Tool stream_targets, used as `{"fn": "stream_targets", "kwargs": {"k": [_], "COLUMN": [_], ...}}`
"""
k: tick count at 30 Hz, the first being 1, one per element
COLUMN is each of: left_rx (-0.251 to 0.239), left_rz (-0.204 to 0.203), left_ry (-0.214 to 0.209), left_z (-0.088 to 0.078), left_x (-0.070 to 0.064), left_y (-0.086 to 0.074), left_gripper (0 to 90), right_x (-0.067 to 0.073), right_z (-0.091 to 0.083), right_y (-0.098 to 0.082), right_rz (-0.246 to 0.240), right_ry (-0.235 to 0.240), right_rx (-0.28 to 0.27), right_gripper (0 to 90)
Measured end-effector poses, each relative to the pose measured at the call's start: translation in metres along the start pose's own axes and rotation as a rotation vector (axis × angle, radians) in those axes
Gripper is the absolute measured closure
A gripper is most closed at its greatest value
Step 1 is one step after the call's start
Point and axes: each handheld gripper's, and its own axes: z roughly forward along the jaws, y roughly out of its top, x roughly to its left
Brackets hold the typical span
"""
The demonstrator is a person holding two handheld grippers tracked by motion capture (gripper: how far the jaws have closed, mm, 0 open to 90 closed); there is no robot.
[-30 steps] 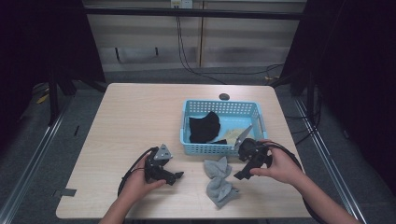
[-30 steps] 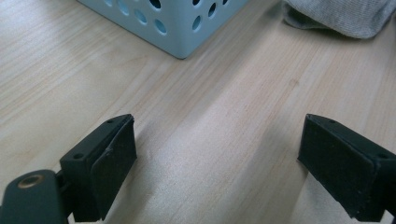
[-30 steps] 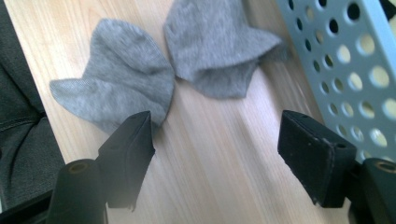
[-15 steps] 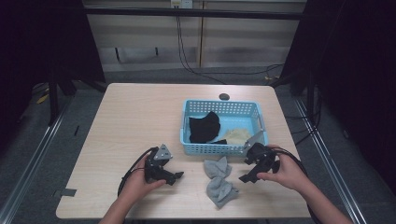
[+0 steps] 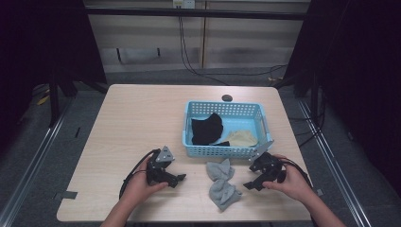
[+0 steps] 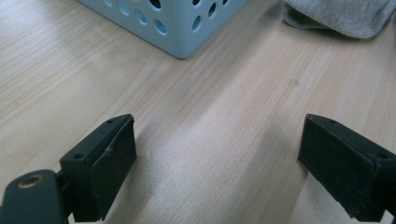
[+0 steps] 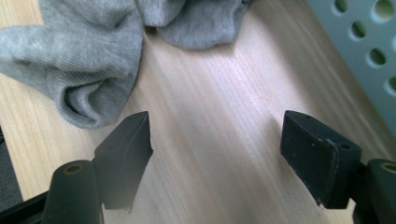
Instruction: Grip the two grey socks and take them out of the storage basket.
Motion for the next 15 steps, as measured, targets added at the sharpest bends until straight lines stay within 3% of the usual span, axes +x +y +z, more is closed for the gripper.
{"fn": "stream_targets", "kwargs": {"k": [6, 9, 12, 15], "left_rx": [0.000, 0.000, 0.000, -0.002], "left_rz": [-0.001, 0.000, 0.000, -0.003], "left_ry": [-0.001, -0.001, 0.000, -0.001], "left_z": [0.000, 0.000, 0.000, 0.000], "left_x": [0.000, 0.000, 0.000, 0.000], "left_y": [0.000, 0.000, 0.000, 0.000], "left_gripper": [10.5, 10.6, 10.6, 10.6], "right_x": [-0.001, -0.001, 0.001, 0.003], "right_z": [0.005, 0.007, 0.012, 0.015], "right_y": [-0.008, -0.012, -0.019, -0.024], "right_rz": [-0.006, -0.032, -0.067, -0.070], "right_ry": [-0.008, -0.038, -0.067, -0.087], "right_rx": [-0.049, -0.084, -0.158, -0.211], "right_gripper": [23.9, 21.5, 17.1, 16.0]}}
